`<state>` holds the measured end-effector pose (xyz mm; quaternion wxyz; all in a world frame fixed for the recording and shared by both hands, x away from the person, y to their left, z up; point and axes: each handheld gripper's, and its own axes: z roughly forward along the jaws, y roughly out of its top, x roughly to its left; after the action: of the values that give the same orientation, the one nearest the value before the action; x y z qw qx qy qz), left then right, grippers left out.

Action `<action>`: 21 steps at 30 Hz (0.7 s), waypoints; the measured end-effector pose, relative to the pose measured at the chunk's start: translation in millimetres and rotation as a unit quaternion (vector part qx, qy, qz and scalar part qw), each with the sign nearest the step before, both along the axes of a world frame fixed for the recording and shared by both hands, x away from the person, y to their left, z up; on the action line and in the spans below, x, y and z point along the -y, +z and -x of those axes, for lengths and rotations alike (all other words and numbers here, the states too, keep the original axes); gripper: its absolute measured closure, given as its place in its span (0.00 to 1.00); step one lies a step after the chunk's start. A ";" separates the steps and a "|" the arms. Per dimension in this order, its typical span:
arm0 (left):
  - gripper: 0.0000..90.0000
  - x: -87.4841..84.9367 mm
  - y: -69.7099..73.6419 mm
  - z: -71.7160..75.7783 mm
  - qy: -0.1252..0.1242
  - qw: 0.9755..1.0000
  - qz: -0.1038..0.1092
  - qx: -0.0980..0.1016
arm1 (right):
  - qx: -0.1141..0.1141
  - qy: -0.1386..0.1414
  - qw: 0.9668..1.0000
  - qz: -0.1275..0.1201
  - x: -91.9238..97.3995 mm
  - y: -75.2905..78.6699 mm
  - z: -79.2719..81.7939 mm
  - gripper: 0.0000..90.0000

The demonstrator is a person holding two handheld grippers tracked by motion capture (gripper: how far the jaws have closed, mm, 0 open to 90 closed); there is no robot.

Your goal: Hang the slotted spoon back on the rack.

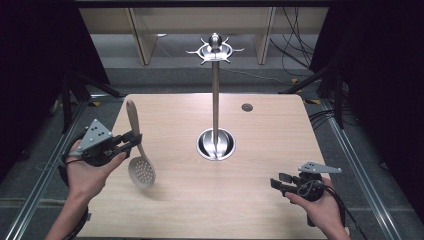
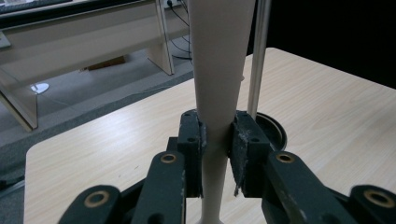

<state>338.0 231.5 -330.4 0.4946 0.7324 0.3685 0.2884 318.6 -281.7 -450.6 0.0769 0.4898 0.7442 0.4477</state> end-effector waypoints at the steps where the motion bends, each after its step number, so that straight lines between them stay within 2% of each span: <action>1: 0.83 3.2 1.6 0.1 -0.003 1.000 0.000 -0.002 | 0.018 0.006 1.000 0.023 3.7 0.2 -1.3 0.58; 5: 0.83 14.2 6.8 -0.6 -0.010 1.000 0.002 0.000 | 0.035 0.002 0.999 0.029 5.0 0.4 -1.8 0.58; 7: 0.83 18.4 8.5 -2.0 -0.013 1.000 -0.002 0.002 | 0.027 0.001 0.999 0.024 5.0 0.9 -1.3 0.58; 8: 0.83 20.7 8.7 -3.1 -0.017 1.000 -0.001 -0.002 | 0.011 -0.007 1.000 0.016 3.6 1.8 0.7 0.58; 9: 0.83 22.6 9.3 -4.2 -0.018 1.000 0.001 -0.002 | 0.030 -0.001 0.999 0.030 5.9 1.1 -1.3 0.58; 13: 0.83 27.2 13.0 -7.6 -0.017 1.000 -0.003 0.007 | 0.038 -0.004 0.999 0.026 5.2 1.0 -2.1 0.58; 14: 0.83 28.1 13.6 -8.3 -0.017 1.000 -0.003 0.007 | 0.037 -0.007 0.999 0.038 6.0 2.0 -1.4 0.59; 16: 0.83 30.0 14.7 -9.4 -0.019 1.000 -0.003 0.007 | 0.036 0.000 0.999 0.033 4.7 1.3 -1.4 0.59; 17: 0.83 30.3 15.5 -10.5 -0.026 1.000 -0.009 0.007 | 0.038 -0.001 0.999 0.037 4.8 1.2 -1.6 0.59; 19: 0.83 32.6 16.4 -11.3 -0.028 1.000 -0.009 0.007 | 0.022 -0.012 0.999 0.032 1.6 3.4 1.5 0.59; 20: 0.83 33.6 16.7 -11.8 -0.028 1.000 -0.008 0.008 | 0.050 -0.004 0.998 0.045 2.6 1.1 -1.3 0.59; 21: 0.83 34.2 17.2 -12.4 -0.028 1.000 -0.010 0.008 | 0.049 -0.009 0.997 0.055 2.4 2.5 -0.3 0.59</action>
<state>350.4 197.3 -313.2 0.4983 0.7447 0.3414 0.2838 319.0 -284.1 -448.0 0.1446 0.4686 0.7587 0.4288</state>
